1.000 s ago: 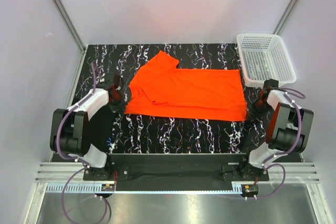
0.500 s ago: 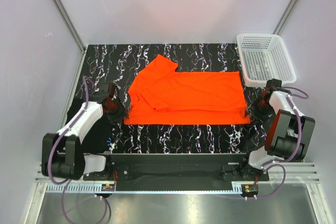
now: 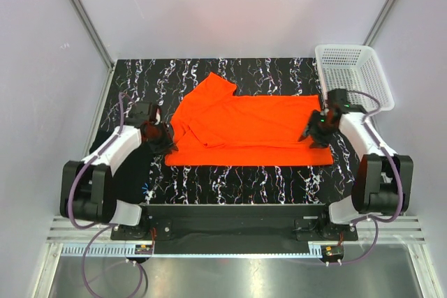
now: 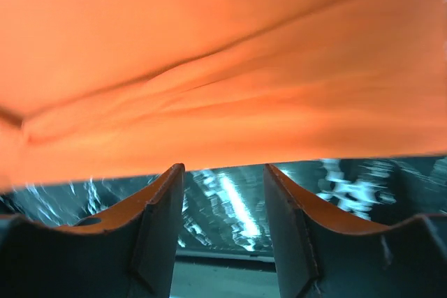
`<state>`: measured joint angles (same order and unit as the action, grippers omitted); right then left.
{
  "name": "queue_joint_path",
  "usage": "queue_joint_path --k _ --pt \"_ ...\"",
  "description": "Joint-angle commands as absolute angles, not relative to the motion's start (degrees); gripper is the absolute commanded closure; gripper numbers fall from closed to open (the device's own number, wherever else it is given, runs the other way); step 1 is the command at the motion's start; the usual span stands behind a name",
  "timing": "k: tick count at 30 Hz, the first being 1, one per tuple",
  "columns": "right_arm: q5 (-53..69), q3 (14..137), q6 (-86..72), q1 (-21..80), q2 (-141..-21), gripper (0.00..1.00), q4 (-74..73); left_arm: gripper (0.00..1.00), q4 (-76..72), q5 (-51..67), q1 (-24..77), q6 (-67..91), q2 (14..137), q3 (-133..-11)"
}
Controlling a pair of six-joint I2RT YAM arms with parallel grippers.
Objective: Fold and stack the t-shirts
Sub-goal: Fold the tshirt
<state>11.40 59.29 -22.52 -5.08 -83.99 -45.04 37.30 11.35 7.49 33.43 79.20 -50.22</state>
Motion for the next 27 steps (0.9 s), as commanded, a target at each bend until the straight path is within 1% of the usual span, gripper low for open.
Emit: queue_joint_path --k 1,5,6,9,11,12,14,16,17,19,22,26,27 --pt "15.2 63.8 -23.1 5.5 -85.5 0.45 -43.8 0.66 33.8 9.5 7.6 32.6 82.4 -49.1" --pt "16.0 67.9 -24.8 13.2 -87.4 0.46 -42.1 0.68 34.0 2.6 7.7 33.7 85.5 -45.9" --pt "15.8 69.2 -25.0 13.8 -88.0 0.47 -42.2 0.67 33.9 0.3 7.9 33.7 86.2 -45.1" --pt "13.9 70.0 -24.8 13.9 -88.3 0.46 -42.4 0.67 34.4 0.6 7.9 32.8 87.5 -45.0" --pt "12.7 70.3 -23.3 13.7 -88.4 0.44 -43.9 0.67 35.3 1.4 8.2 32.8 86.2 -45.3" --pt "9.4 70.7 -22.3 13.2 -88.4 0.43 -45.2 0.67 36.3 2.2 8.3 32.8 85.0 -45.4" --pt "7.0 70.4 -21.3 11.7 -88.8 0.40 -47.3 0.66 37.5 1.9 9.5 33.0 79.6 -46.5" --pt "6.8 68.9 -20.0 7.6 -88.7 0.38 -47.8 0.64 38.8 0.7 11.2 33.3 73.4 -47.8" --pt "7.1 68.3 -19.7 5.6 -88.7 0.36 -48.2 0.64 39.4 0.2 11.9 33.7 71.5 -48.4" --pt "8.1 66.8 -19.4 0.3 -88.9 0.34 -48.7 0.62 39.6 0.2 13.0 33.9 68.0 -50.0" --pt "8.5 66.2 -18.4 -2.9 -89.9 0.33 -48.9 0.61 38.5 1.5 13.6 33.5 69.2 -51.9" --pt "8.3 66.4 -18.1 -2.9 -92.5 0.38 -48.7 0.63 36.8 6.1 14.4 33.0 75.0 -53.6" --pt "8.6 66.6 -18.0 -2.9 -93.2 0.39 -48.7 0.63 36.0 9.0 14.5 32.9 76.0 -53.8"
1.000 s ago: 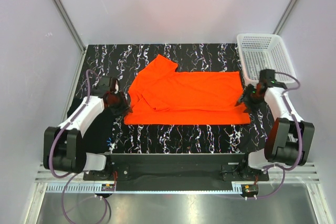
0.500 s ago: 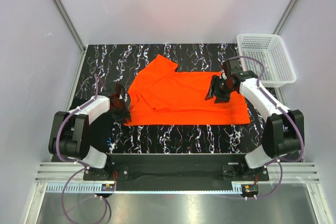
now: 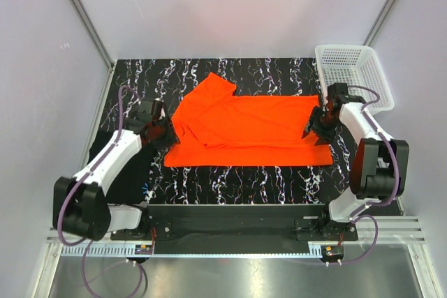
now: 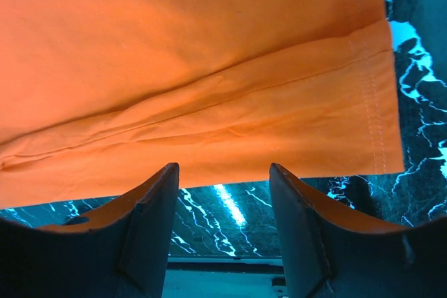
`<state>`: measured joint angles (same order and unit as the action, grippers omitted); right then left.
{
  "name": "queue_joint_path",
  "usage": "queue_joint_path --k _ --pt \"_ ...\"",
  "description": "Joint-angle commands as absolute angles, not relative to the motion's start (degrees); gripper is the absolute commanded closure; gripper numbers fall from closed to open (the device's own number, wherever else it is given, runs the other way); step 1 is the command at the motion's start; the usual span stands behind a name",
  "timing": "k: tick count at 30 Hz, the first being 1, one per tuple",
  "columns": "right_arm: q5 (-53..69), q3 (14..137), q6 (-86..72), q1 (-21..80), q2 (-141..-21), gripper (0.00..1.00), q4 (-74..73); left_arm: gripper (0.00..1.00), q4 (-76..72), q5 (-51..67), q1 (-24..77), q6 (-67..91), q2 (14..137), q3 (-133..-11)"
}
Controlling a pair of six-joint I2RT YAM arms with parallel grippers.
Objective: Fold and stack the t-shirts
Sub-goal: Fold the tshirt
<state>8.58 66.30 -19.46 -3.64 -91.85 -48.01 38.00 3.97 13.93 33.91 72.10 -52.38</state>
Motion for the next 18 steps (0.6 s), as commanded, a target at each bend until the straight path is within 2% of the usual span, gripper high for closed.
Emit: queue_joint_path --k 1,8,10,13,18 --pt "8.5 66.7 -18.0 -2.9 -93.6 0.39 -48.5 0.63 34.9 11.0 14.9 32.4 77.0 -53.9" --pt "4.8 67.2 -20.0 -2.9 -95.2 0.31 -47.7 0.55 30.8 19.8 20.3 32.8 87.9 -59.9" --pt "5.3 67.1 -20.6 -2.9 -95.5 0.27 -47.5 0.51 30.1 19.8 22.3 32.6 90.4 -62.8" --pt "6.9 66.5 -20.7 -2.9 -95.2 0.27 -46.8 0.46 29.7 18.7 23.8 33.2 93.0 -65.6" --pt "7.1 65.7 -19.8 -2.9 -92.7 0.27 -46.2 0.48 29.8 17.3 24.3 36.5 96.8 -67.1"
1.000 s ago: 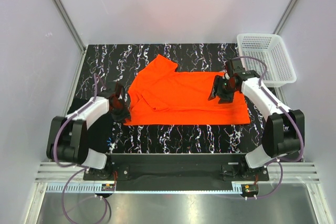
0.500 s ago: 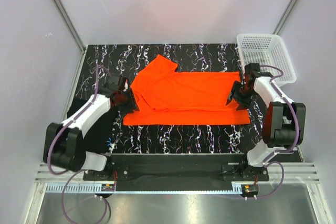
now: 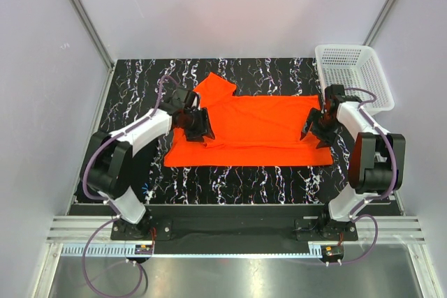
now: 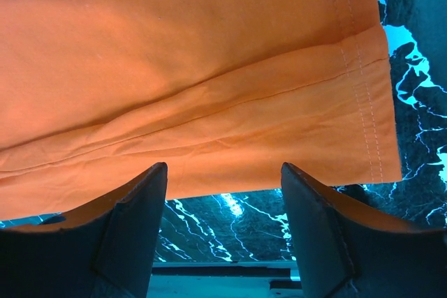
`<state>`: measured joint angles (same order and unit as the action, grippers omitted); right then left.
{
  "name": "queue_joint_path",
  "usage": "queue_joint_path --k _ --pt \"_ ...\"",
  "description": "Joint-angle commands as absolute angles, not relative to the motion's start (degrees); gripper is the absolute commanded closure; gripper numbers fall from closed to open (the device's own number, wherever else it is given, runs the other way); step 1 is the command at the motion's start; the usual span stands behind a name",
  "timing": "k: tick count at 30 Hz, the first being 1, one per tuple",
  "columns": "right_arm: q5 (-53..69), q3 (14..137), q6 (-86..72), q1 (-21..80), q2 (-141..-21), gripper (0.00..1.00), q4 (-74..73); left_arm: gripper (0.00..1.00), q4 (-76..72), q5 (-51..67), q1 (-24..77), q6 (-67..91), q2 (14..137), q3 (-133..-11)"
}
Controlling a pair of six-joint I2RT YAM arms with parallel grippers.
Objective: Fold and stack the t-shirts
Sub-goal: Fold the tshirt
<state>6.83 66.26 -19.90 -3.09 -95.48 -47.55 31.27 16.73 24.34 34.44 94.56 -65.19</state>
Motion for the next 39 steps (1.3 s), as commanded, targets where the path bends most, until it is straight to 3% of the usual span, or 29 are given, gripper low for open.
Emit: queue_joint_path --k 1,4,10,14,18,22,23,33,39 --pt "7.5 65.7 -19.9 -2.9 -92.4 0.27 -46.0 0.49 30.1 16.8 24.7 37.1 97.3 -67.3" --pt "10.4 64.6 -21.7 -2.9 -91.1 0.28 -45.0 0.52 31.1 14.7 25.1 38.1 98.3 -67.9" --pt "12.2 63.9 -22.6 -2.9 -91.0 0.28 -44.2 0.48 33.0 11.0 26.7 39.1 101.2 -70.0" --pt "12.1 63.4 -22.3 -2.9 -90.4 0.28 -44.3 0.54 33.4 10.6 27.2 39.1 103.5 -71.7" --pt "12.0 63.0 -22.1 -2.9 -89.6 0.28 -44.3 0.68 33.9 9.8 27.2 38.3 104.9 -73.6" --pt "11.3 62.8 -21.8 -2.9 -89.2 0.28 -44.3 0.98 35.9 8.6 27.3 36.9 106.3 -76.9" --pt "11.3 62.8 -21.7 -2.9 -89.1 0.28 -44.3 1.00 36.0 8.0 27.4 36.7 106.3 -78.0" --pt "11.2 63.4 -22.3 -3.1 -90.1 0.28 -44.4 1.00 38.2 9.8 27.7 35.6 112.1 -86.9" --pt "11.5 64.1 -23.0 -3.2 -90.8 0.27 -44.5 0.94 39.2 10.9 28.1 35.0 114.9 -91.6"
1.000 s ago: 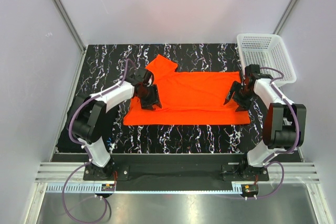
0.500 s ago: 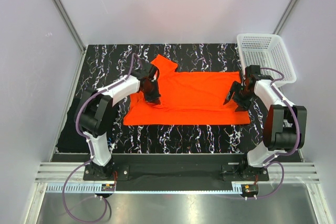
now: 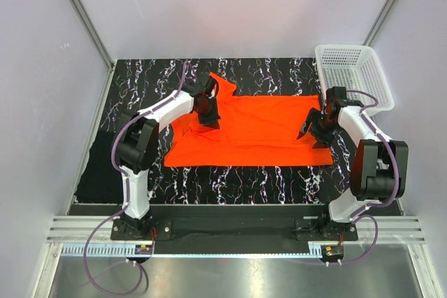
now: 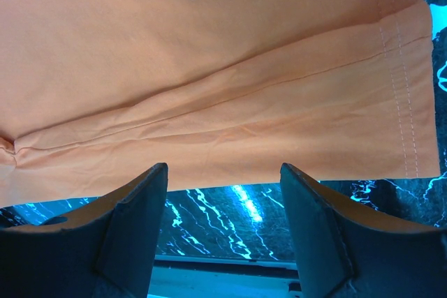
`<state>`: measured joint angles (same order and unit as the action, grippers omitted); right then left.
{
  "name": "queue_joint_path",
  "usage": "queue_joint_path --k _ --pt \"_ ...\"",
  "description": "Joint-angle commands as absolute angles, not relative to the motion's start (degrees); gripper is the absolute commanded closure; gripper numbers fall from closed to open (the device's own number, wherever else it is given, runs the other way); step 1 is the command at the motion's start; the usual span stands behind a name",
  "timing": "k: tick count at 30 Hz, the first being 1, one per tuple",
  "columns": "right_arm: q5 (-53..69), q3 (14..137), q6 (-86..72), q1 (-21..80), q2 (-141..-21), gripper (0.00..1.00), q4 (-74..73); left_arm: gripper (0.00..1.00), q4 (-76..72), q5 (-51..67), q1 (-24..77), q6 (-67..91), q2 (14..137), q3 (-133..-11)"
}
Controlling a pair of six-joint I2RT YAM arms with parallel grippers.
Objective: Fold and stack the t-shirts
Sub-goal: Fold the tshirt
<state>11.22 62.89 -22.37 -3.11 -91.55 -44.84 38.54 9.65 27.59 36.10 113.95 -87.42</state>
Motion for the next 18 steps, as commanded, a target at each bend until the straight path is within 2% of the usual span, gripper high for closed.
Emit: queue_joint_path --k 1,9,18 --pt "11.7 64.1 -23.1 -3.2 -90.8 0.27 -44.5 0.94 39.6 11.2 28.2 34.9 115.2 -93.0" --pt "11.7 63.4 -23.6 -3.2 -91.4 0.27 -44.0 0.91 41.3 12.0 29.5 33.0 118.5 -97.3" --pt "12.3 63.0 -24.3 -3.2 -92.4 0.27 -43.3 0.78 44.1 10.3 30.7 27.7 121.5 -101.2"
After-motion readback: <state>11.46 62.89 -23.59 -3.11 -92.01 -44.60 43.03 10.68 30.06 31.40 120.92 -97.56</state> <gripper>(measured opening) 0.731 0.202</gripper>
